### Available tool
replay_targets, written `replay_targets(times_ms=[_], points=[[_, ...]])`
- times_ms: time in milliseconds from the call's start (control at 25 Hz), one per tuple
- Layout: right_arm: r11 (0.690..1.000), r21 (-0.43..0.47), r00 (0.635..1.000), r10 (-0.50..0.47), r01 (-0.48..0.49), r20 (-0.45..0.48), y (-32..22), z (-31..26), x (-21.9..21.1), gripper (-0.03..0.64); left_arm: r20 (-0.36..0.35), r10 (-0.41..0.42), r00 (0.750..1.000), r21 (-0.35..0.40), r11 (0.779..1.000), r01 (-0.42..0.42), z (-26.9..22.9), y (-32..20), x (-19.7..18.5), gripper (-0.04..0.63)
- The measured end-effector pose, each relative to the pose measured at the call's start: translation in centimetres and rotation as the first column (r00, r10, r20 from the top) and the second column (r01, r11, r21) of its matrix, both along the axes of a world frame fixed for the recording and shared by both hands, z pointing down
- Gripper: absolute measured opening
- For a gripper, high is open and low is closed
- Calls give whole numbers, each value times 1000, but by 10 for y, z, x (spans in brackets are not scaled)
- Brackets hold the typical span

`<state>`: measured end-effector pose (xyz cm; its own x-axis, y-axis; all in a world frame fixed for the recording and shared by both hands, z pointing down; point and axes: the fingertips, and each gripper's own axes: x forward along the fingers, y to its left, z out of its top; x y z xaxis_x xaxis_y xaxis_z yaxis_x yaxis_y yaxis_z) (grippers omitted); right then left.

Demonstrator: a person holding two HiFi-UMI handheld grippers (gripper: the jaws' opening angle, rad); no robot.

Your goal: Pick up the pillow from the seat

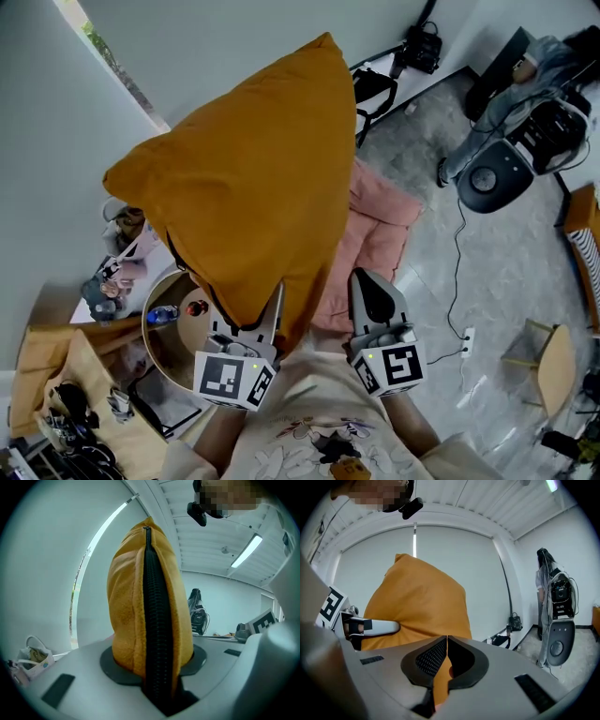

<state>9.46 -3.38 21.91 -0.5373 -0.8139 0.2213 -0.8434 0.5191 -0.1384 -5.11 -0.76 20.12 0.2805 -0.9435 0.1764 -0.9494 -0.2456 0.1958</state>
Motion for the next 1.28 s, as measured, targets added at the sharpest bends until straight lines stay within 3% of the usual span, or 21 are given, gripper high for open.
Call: replay_targets(times_ms=[320, 680, 1000, 1280], points=[[999, 11, 999, -30, 31, -36, 27, -6, -22, 23, 1, 86, 996, 10, 996, -86, -4, 25, -11, 160], [999, 14, 999, 35, -35, 6, 69, -1, -48, 23, -10, 166, 986, 17, 986, -165, 11, 60, -27, 161], [998, 18, 998, 60, -60, 31, 87, -9, -36, 23, 17, 147, 989, 19, 989, -147, 12, 76, -18, 167], [998, -6, 998, 63, -63, -4, 100, -4, -30, 20, 7, 117, 993, -8, 993, -117, 16, 97, -5, 167]])
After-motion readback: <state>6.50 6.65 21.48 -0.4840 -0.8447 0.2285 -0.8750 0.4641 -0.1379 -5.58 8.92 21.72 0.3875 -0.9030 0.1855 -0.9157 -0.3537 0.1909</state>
